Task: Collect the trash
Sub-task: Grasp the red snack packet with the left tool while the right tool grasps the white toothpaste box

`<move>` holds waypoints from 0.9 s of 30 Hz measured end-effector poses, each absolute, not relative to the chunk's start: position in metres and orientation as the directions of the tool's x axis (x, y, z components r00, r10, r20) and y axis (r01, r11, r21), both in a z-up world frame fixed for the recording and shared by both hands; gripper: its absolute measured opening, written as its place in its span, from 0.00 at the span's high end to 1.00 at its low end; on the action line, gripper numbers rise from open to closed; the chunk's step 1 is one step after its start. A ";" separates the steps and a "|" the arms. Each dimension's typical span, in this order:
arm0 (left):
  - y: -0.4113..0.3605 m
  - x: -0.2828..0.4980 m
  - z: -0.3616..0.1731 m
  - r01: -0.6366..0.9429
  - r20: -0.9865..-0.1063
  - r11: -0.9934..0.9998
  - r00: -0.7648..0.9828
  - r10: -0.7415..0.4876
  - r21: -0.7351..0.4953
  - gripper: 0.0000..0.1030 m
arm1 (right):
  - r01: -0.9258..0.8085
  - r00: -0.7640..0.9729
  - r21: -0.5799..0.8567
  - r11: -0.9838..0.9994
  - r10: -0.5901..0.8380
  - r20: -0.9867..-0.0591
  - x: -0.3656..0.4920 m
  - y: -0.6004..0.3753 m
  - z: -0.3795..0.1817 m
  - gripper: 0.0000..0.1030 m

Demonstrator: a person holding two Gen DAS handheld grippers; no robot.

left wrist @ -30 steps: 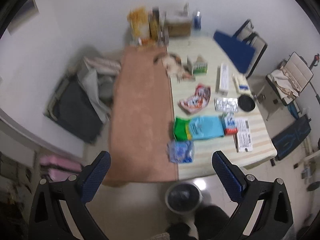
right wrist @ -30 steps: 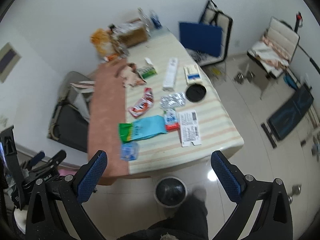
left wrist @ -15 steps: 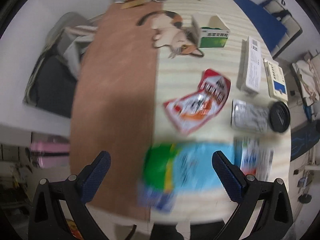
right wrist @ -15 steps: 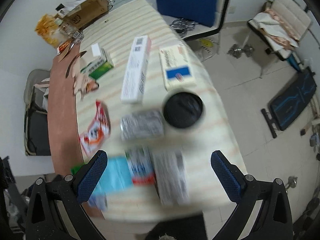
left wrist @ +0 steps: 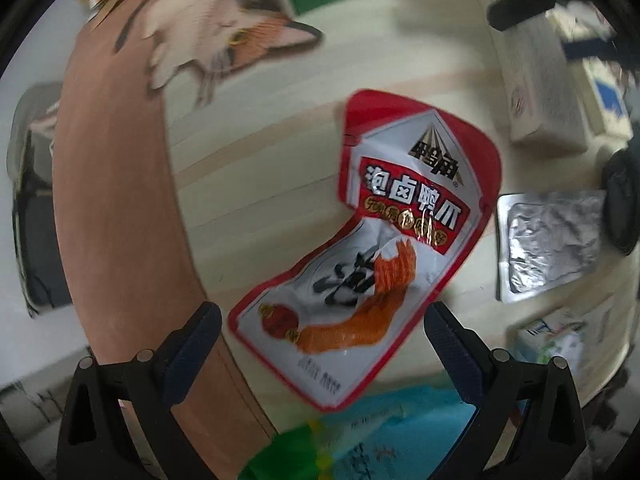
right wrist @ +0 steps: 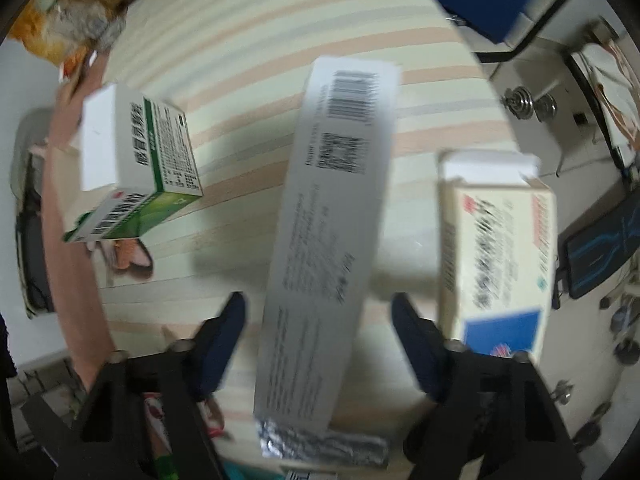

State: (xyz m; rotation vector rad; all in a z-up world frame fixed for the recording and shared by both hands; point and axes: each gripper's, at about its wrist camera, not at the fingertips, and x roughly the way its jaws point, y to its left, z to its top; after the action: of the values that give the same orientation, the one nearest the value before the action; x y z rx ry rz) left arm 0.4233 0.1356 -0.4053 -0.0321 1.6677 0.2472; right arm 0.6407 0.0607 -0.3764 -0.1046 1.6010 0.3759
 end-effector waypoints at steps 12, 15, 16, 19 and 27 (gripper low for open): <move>0.205 0.417 -0.397 -0.450 -0.997 0.890 -0.061 0.046 0.069 0.03 | -0.365 -0.080 0.146 0.920 0.126 -0.989 0.633 0.063 -0.380 0.44; 0.205 0.418 -0.395 -0.413 -0.999 0.910 -0.030 0.021 0.031 0.22 | -0.379 -0.078 0.128 0.916 0.106 -0.991 0.629 0.066 -0.384 0.44; 0.206 0.416 -0.392 -0.416 -1.000 0.909 -0.019 -0.002 0.006 0.28 | -0.383 -0.074 0.123 0.916 0.102 -0.992 0.630 0.067 -0.385 0.45; 0.202 0.412 -0.383 -0.408 -1.000 0.913 -0.001 -0.027 -0.024 0.51 | -0.382 -0.065 0.120 0.916 0.103 -0.993 0.627 0.070 -0.386 0.46; 0.191 0.399 -0.373 -0.456 -0.998 0.888 0.031 -0.050 -0.059 0.70 | -0.395 -0.054 0.159 0.905 0.150 -0.987 0.613 0.065 -0.372 0.47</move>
State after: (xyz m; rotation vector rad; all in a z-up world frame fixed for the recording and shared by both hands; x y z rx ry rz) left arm 0.3993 0.1905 -0.3728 -0.4152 1.5194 0.3265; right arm 0.6126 0.0646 -0.3721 -0.1971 1.5653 0.4481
